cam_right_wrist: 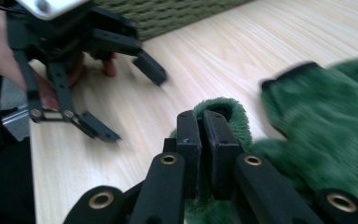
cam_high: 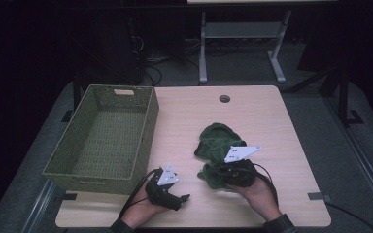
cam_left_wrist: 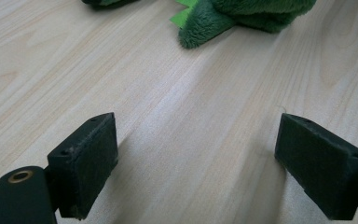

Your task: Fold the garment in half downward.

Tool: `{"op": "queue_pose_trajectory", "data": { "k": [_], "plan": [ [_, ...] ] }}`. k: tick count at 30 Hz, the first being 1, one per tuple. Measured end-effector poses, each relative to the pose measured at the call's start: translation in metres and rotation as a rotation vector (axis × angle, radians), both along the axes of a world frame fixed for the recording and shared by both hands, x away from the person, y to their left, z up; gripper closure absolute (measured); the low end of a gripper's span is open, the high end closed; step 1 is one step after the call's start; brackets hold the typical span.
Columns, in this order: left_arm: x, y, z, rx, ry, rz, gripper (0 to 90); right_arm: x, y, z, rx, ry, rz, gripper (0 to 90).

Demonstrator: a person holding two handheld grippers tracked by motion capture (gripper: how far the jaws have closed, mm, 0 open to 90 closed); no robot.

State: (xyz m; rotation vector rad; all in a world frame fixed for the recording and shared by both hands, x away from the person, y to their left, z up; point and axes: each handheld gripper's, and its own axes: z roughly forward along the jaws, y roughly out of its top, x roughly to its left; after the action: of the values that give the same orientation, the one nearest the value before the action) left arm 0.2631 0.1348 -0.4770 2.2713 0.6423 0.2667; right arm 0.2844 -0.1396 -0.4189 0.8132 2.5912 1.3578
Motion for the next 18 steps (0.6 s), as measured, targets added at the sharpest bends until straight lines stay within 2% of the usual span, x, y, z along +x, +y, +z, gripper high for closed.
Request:
{"op": "queue_pose_trajectory", "data": {
  "k": [2, 5, 7, 14, 18],
  "plan": [
    [0.0, 0.0, 0.0, 0.002, -0.003, -0.002, 12.4, 0.0, -0.003, 0.0, -0.001, 0.002, -0.01, 85.0],
    [0.0, 0.0, 0.0, 0.002, -0.002, -0.001, 12.4, 0.004, -0.023, -0.004, -0.012, 0.003, -0.058, 84.2],
    [0.0, 0.0, 0.0, 0.001, 0.0, -0.001, 12.4, 0.004, -0.025, -0.005, -0.023, 0.01, -0.07, 84.1],
    [0.0, 0.0, 0.0, 0.003, 0.0, -0.003, 12.4, 0.007, -0.046, -0.014, -0.093, 0.031, -0.142, 79.6],
    [0.0, 0.0, 0.0, 0.002, 0.001, -0.002, 12.4, 0.007, -0.058, -0.011, -0.096, 0.011, -0.183, 79.8]
  ]
}}
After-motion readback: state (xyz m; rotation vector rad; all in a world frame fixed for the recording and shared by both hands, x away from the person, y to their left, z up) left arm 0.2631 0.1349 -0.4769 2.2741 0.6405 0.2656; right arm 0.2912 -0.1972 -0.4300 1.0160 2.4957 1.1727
